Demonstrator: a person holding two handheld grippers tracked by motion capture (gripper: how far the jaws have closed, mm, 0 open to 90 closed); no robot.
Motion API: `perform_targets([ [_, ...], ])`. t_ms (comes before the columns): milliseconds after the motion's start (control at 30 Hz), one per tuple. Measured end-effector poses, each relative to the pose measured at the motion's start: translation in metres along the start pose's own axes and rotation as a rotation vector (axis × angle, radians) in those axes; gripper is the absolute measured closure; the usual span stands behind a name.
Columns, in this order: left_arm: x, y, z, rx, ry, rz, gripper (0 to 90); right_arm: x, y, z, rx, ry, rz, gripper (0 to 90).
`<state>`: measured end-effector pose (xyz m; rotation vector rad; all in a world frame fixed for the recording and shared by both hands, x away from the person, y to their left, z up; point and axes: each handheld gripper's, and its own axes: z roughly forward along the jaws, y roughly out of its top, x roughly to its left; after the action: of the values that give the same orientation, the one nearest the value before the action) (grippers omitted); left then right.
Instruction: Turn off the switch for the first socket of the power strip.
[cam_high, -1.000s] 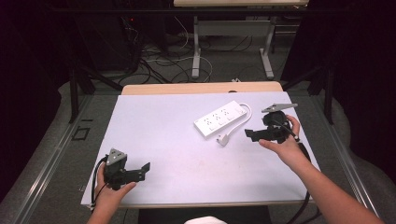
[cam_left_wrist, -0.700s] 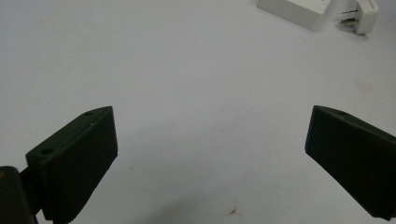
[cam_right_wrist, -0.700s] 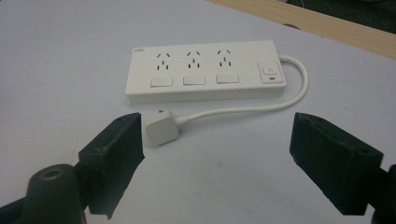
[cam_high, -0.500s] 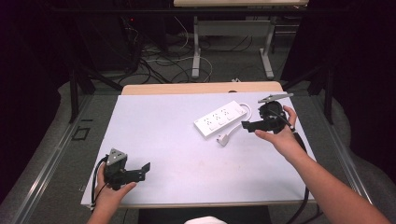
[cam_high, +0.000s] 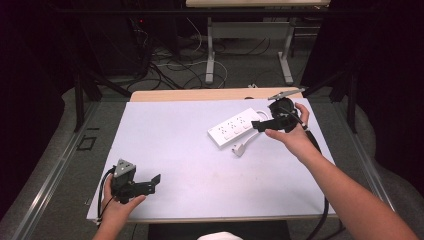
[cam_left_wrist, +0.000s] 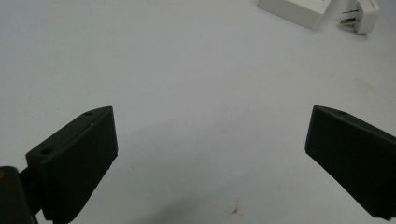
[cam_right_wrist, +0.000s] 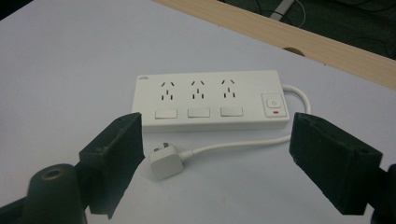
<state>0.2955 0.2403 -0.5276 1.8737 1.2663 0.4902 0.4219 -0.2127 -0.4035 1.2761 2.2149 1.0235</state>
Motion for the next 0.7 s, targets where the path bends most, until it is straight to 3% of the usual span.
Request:
perform_targets([
  [333,0.000,0.000,0.000,0.002,-0.002,-0.001,2.2,-0.001,0.014,0.012,0.007,0.003,0.023,16.3],
  [700,0.001,0.000,0.000,0.003,-0.002,0.002,2.2,-0.007,0.029,0.033,0.018,-0.038,0.045,16.1],
])
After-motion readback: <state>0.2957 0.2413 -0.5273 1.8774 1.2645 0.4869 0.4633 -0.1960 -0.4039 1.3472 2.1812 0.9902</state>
